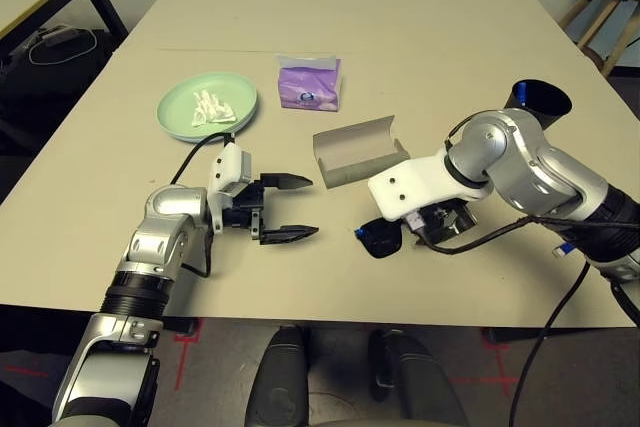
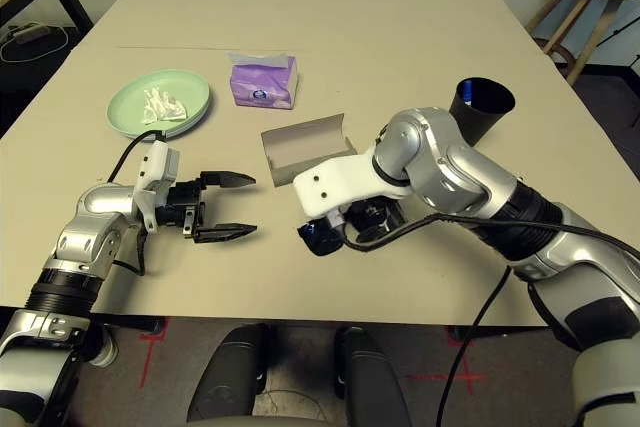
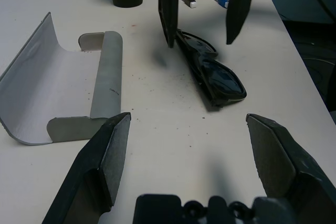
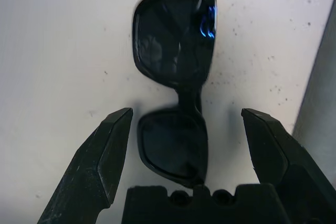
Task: Organize and tidy the items on the table.
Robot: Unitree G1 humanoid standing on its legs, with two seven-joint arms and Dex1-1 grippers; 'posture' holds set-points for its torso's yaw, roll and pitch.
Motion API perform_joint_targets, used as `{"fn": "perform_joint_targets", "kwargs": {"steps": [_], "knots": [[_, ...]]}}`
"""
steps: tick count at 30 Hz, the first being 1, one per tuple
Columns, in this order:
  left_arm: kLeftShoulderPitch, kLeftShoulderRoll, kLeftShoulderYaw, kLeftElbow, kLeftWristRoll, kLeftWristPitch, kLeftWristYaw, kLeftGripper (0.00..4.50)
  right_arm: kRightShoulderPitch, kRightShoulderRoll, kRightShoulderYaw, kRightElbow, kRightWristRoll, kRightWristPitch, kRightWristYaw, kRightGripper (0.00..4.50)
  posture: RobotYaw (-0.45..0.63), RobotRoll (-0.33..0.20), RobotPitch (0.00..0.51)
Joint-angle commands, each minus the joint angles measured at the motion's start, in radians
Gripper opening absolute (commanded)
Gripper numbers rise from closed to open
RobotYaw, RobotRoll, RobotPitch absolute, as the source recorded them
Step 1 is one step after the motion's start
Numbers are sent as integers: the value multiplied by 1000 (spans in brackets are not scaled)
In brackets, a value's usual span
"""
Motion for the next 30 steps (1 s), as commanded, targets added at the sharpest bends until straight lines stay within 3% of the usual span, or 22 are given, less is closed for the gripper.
{"fn": "perform_joint_targets", "kwargs": {"steps": [1,30], "knots": [[17,4,-18,-29,3,-11,-1,4445,-10,12,-4,20,-15,-40,4,4500,252,0,156],[34,-2,-19,-69,-8,-13,4,4445,7,78,-3,83,-69,-50,8,4500,262,0,158]]}}
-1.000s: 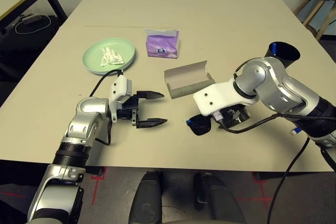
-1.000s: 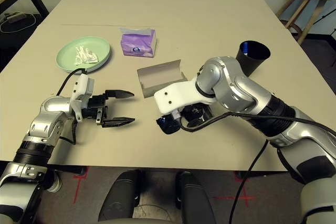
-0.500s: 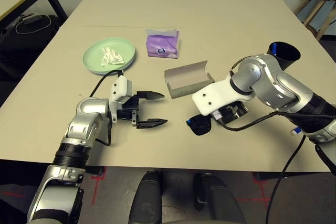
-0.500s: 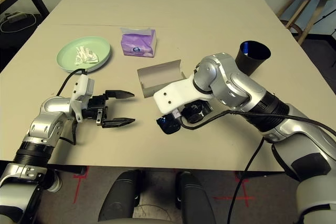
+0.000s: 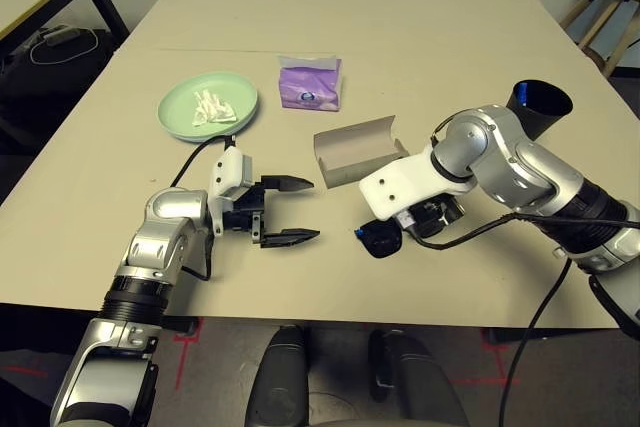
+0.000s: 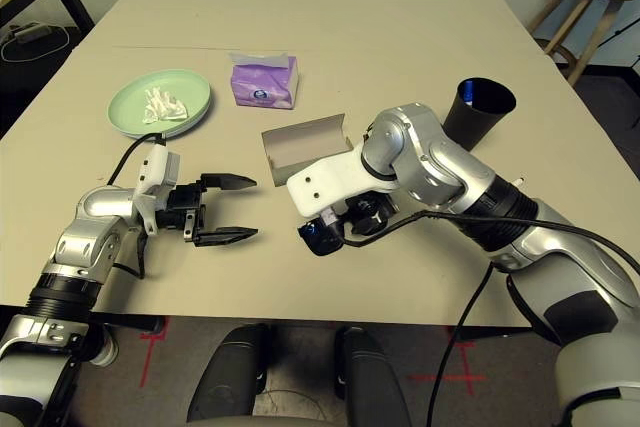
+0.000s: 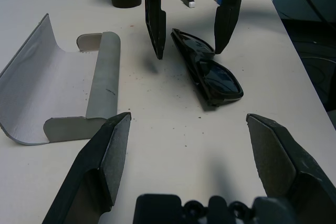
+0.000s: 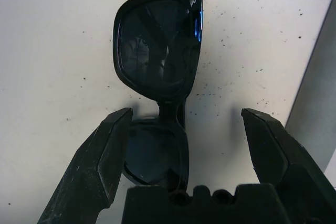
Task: Organize and tidy the items on the table.
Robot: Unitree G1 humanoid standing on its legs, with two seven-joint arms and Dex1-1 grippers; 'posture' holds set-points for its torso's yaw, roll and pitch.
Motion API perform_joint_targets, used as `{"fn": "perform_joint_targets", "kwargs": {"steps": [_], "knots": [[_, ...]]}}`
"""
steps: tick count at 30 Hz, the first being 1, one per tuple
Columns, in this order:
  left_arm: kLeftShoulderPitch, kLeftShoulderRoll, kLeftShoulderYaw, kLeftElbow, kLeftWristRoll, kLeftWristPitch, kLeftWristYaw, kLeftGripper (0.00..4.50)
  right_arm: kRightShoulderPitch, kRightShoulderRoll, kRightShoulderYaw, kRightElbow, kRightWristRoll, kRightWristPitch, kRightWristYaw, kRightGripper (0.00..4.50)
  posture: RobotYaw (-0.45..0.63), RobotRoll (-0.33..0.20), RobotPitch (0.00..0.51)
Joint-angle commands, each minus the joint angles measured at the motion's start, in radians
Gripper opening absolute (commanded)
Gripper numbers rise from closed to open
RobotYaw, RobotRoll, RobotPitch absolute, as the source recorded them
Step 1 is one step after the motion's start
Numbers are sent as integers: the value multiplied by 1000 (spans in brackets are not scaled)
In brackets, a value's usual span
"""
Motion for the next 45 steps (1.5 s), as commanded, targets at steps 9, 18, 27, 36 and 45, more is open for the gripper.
{"fn": "perform_joint_targets", "kwargs": {"steps": [9,18,27,36,45], "knots": [[24,4,-17,-33,-4,-23,-9,4445,18,7,1,22,-13,-10,1,4500,272,0,156],[26,9,-17,-51,-5,-12,-6,4500,35,16,5,49,-30,-33,-4,2059,276,0,152],[21,9,-19,-45,-3,-13,-8,4500,26,16,-11,42,-25,-40,4,405,263,0,140],[3,5,-18,-29,0,-17,-6,4500,-13,-11,-96,-26,24,5,29,405,243,0,125],[0,10,-18,-36,-3,-21,-11,4500,-55,-14,-176,-42,17,21,-67,405,225,0,110]]}}
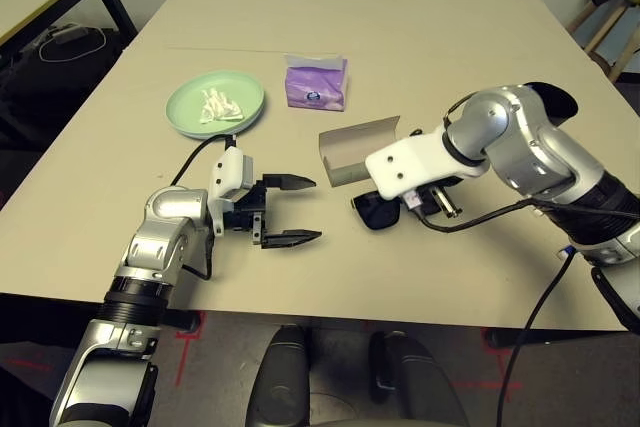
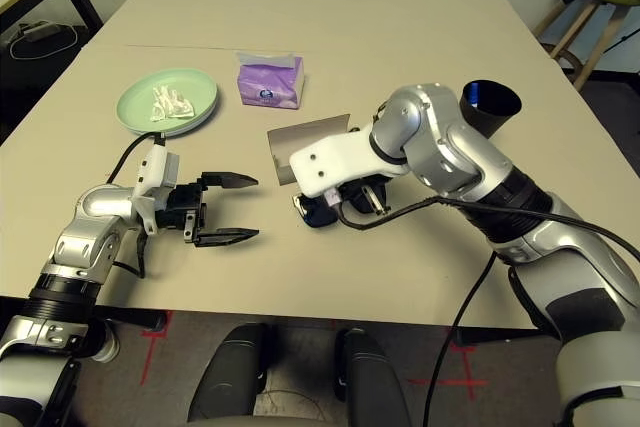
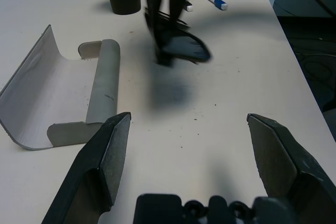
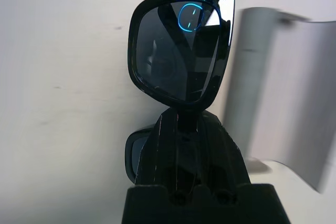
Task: Organize and tidy the items on the table.
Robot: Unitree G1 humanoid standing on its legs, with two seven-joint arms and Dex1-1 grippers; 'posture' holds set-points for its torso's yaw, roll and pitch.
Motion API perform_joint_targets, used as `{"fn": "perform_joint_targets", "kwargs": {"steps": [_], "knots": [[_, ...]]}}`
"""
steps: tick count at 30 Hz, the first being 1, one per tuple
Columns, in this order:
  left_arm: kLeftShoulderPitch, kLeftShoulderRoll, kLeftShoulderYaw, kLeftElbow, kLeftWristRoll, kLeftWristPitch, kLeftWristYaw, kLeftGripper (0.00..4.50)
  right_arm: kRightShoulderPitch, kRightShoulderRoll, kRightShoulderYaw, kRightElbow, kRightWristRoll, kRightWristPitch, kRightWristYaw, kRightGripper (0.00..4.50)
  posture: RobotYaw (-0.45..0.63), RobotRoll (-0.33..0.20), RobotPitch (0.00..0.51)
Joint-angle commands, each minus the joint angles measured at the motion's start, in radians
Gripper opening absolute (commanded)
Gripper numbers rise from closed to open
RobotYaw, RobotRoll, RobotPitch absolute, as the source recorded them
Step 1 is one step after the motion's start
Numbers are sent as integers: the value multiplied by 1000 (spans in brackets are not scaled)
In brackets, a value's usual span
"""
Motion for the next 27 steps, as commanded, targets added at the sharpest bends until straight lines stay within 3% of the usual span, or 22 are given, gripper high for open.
{"fn": "perform_joint_targets", "kwargs": {"steps": [1,12,27], "knots": [[-4,7,-16,-9,-4,-4,-10,4500,-19,2,-16,20,-15,-16,-51,405,225,0,108],[-8,-1,6,-35,-37,41,47,4500,-115,134,35,342,-135,-203,-287,405,243,0,107],[31,17,7,-92,-45,62,79,4500,-183,257,58,620,-229,-298,-413,405,276,0,120]]}}
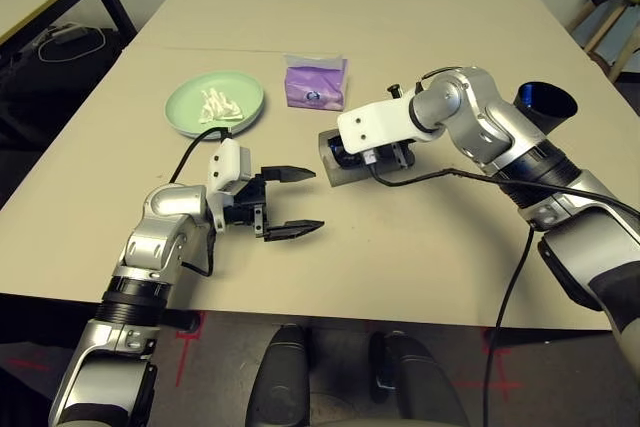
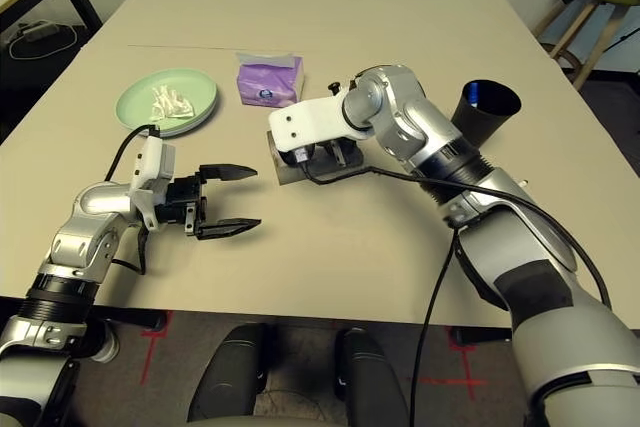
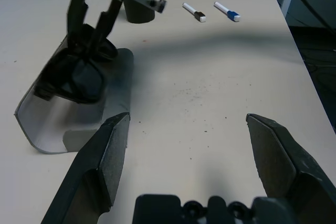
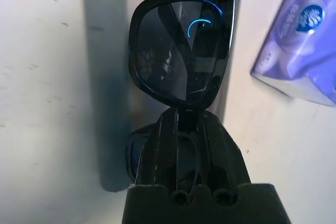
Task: Organize and tidy the items on the table.
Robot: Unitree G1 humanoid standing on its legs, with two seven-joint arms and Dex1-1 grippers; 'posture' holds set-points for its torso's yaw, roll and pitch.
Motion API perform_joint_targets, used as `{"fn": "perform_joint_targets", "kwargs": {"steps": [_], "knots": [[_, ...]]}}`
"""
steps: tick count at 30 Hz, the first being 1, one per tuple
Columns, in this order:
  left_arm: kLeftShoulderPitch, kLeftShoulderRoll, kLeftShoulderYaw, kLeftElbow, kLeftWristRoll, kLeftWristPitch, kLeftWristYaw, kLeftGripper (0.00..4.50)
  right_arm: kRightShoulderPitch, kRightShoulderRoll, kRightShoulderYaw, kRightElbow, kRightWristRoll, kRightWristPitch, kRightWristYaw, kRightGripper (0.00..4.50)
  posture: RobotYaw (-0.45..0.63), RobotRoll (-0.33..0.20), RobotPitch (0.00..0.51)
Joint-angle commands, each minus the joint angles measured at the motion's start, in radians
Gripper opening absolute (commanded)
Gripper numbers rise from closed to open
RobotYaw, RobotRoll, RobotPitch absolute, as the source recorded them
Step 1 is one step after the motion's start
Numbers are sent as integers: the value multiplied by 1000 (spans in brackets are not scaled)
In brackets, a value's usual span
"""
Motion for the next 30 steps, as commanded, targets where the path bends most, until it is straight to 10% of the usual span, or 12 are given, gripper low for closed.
{"fn": "perform_joint_targets", "kwargs": {"steps": [1,30], "knots": [[20,11,-1,-39,-11,10,4,4500,-20,15,10,49,-14,-28,-23,405,277,0,120],[53,32,-6,-77,-18,16,24,4500,0,56,12,131,-56,-82,-17,405,293,0,112]]}}
